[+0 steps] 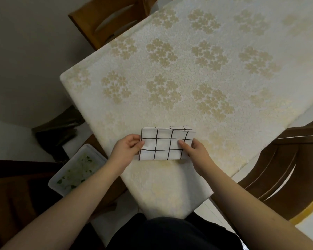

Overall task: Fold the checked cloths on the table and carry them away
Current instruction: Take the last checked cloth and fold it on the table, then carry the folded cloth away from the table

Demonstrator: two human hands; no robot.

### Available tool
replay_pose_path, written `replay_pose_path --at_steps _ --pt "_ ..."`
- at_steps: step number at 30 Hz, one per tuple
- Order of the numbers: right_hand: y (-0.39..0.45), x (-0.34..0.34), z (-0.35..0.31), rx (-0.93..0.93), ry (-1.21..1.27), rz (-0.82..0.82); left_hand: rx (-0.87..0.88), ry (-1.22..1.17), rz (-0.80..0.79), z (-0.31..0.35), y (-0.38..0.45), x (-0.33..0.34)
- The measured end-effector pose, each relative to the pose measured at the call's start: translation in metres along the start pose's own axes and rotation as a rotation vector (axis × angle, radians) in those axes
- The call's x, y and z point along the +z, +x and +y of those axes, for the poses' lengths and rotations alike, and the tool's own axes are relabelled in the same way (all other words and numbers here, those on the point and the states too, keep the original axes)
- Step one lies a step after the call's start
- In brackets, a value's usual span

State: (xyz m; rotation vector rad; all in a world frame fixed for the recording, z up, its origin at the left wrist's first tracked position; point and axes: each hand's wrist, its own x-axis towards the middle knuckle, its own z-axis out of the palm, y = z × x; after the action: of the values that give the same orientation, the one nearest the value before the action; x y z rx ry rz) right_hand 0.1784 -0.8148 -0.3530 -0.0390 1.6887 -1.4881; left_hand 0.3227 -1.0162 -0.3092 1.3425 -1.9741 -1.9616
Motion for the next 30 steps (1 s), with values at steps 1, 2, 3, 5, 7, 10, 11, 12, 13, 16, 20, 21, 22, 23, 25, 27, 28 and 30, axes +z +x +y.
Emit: replay_pose_path --at_steps 1,2,3,5,7,10,11,12,13,16,20,21,22,23,25,27,28,30 --pt "-0.004 0.001 0.0 0.027 0.034 -0.021 -0.011 -0.016 -0.005 0.0 -0.005 -0.001" --pt "-0.009 0.001 0.001 0.05 0.048 -0.041 -0.023 -0.031 -0.01 0.001 -0.01 -0.002" --pt "-0.014 0.001 0.002 0.065 0.053 -0.057 -0.04 -0.047 -0.013 0.001 -0.014 -0.004" --pt "-0.025 0.0 0.001 0.079 0.071 -0.066 -0.086 -0.087 -0.018 -0.001 -0.024 -0.006" --pt "-0.041 0.0 -0.004 0.068 0.076 -0.051 -0.115 -0.109 -0.017 -0.003 -0.036 -0.008" --pt "-0.07 0.004 -0.012 0.015 0.039 0.001 -0.134 -0.136 0.012 -0.01 -0.058 -0.011" --pt "-0.081 0.006 -0.013 0.0 0.03 0.021 -0.136 -0.142 0.013 -0.012 -0.065 -0.013" --pt "-0.092 0.008 -0.015 -0.009 0.016 0.044 -0.137 -0.147 0.008 -0.014 -0.073 -0.015" --pt "-0.103 0.01 -0.015 -0.015 0.0 0.067 -0.134 -0.151 -0.004 -0.014 -0.081 -0.017" --pt "-0.139 0.02 -0.009 -0.023 -0.085 0.149 -0.101 -0.147 -0.059 -0.017 -0.111 -0.026" --pt "-0.191 0.039 0.005 -0.069 -0.201 0.284 -0.064 -0.169 -0.117 -0.027 -0.151 -0.043" --pt "-0.205 0.045 0.009 -0.079 -0.219 0.31 -0.06 -0.166 -0.135 -0.031 -0.162 -0.049" --pt "-0.219 0.05 0.013 -0.077 -0.225 0.333 -0.056 -0.161 -0.151 -0.036 -0.172 -0.054" --pt "-0.233 0.055 0.019 -0.074 -0.22 0.348 -0.055 -0.156 -0.162 -0.042 -0.182 -0.058" --pt "-0.259 0.063 0.03 -0.067 -0.191 0.378 -0.061 -0.146 -0.18 -0.053 -0.201 -0.065" --pt "-0.283 0.07 0.041 -0.068 -0.165 0.398 -0.076 -0.136 -0.201 -0.064 -0.216 -0.067" --pt "-0.294 0.071 0.046 -0.071 -0.159 0.404 -0.082 -0.131 -0.211 -0.068 -0.222 -0.066" --pt "-0.313 0.07 0.056 -0.076 -0.129 0.431 -0.084 -0.108 -0.241 -0.072 -0.232 -0.063"
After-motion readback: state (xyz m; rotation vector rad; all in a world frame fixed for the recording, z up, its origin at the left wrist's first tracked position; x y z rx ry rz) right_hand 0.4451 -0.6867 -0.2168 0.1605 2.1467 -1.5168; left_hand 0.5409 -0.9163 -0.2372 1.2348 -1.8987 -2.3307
